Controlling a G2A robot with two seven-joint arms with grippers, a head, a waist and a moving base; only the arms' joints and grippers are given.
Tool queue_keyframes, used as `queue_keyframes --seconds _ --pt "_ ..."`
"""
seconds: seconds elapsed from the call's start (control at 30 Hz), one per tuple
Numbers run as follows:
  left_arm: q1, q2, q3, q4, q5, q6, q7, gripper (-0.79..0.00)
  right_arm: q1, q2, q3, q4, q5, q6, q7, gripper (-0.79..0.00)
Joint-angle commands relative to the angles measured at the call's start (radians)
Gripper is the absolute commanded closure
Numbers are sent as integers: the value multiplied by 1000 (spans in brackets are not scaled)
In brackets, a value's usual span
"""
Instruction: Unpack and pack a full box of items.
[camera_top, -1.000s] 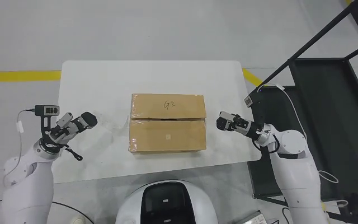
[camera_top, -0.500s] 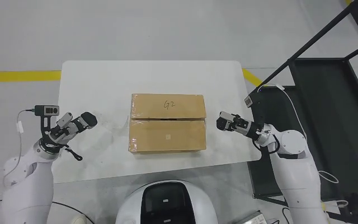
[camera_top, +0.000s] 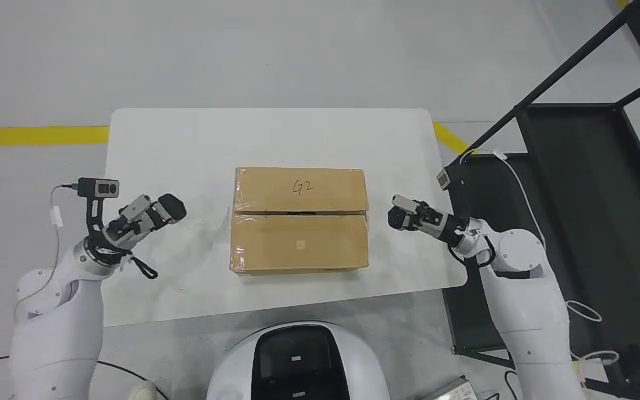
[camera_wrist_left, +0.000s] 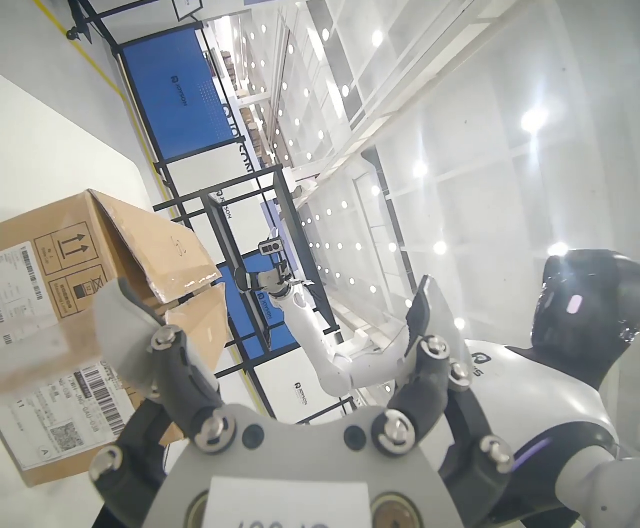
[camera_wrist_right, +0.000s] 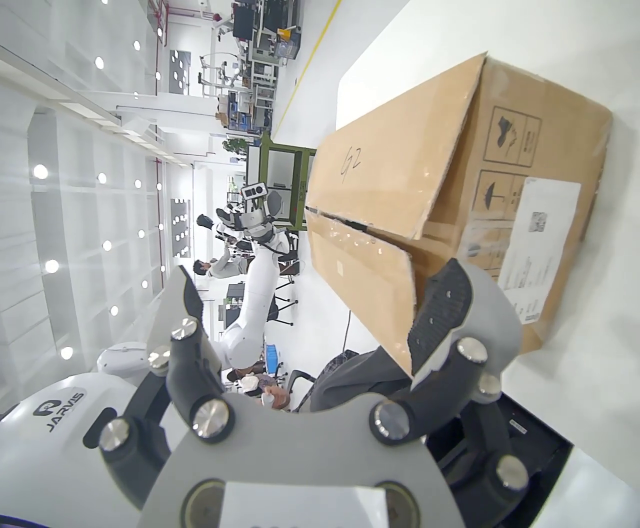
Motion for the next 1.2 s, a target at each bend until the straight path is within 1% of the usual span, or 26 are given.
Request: queue_keyframes --seconds 0.0,0.13,0.3,0.47,0.63,0.8,0.83,0.9,1.07,1.17 --pt "-41 -1 38 14 33 -21 14 -785 32 2 -12 52 -25 -37 -5 -785" --pt "-94 2 90 49 88 -64 56 -785 87 7 -34 148 -54 -81 -6 -785" --pt "-126 16 119 94 105 -97 90 -785 146 11 -71 226 -39 -128 61 -785" --pt "-126 16 119 94 105 -97 90 -785 185 12 -111 262 -29 -155 80 -785" --pt "-126 16 119 94 105 -97 90 -785 211 15 -148 288 1 -191 134 -785" --pt "-126 16 119 94 105 -97 90 -785 216 20 -172 297 77 -190 243 -785" --pt "-126 16 119 94 105 -97 90 -785 214 22 -178 286 116 -169 264 -785" --pt "-126 16 119 94 105 -97 90 -785 209 28 -181 270 135 -146 287 -785" --pt "-126 16 119 94 105 -97 90 -785 199 39 -200 245 189 -125 308 -785" --pt "-126 16 119 94 105 -97 90 -785 214 43 -218 272 161 -149 284 -785"
